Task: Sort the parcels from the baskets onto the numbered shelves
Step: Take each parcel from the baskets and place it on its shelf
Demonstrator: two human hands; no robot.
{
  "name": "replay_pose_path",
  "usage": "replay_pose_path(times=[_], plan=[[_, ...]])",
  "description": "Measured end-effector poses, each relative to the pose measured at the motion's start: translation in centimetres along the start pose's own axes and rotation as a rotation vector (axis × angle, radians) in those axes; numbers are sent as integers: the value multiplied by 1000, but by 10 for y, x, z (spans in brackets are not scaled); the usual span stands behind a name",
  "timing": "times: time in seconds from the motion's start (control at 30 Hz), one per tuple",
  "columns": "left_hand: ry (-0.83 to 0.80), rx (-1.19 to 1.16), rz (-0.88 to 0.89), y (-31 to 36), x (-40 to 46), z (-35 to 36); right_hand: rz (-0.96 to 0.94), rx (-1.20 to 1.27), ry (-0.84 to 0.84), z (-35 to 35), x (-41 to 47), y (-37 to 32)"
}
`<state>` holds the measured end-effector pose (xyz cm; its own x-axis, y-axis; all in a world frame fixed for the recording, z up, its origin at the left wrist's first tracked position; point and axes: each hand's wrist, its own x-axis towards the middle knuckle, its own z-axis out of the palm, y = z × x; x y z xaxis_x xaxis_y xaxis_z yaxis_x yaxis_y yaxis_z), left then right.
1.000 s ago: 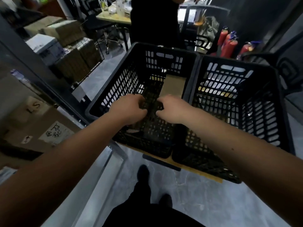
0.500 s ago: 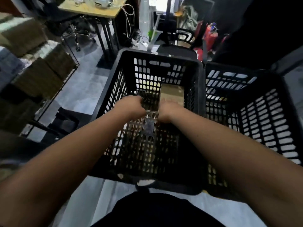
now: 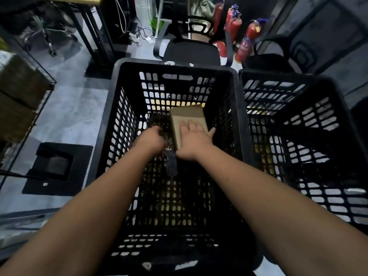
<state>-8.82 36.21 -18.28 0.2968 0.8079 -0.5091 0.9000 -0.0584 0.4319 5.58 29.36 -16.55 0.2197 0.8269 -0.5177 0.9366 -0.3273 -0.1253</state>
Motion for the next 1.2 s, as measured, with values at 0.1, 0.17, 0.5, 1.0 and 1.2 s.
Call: replay_pose_path(times=[0.1, 0.17, 0.5, 1.0, 1.2], plan=[[35, -116, -67, -12, -1, 6, -79, 168, 76, -1, -10, 0], [27, -156, -92, -16, -7, 9, -52, 288, 148, -3, -13, 2], [-27, -513, -193, -23, -15, 29, 366, 783, -140, -1, -10, 3], [62, -972, -156, -10, -88, -6, 120, 848, -18, -36, -53, 18], [-36, -983, -159, -19, -100, -11, 180, 917, -20, -32, -58, 19]])
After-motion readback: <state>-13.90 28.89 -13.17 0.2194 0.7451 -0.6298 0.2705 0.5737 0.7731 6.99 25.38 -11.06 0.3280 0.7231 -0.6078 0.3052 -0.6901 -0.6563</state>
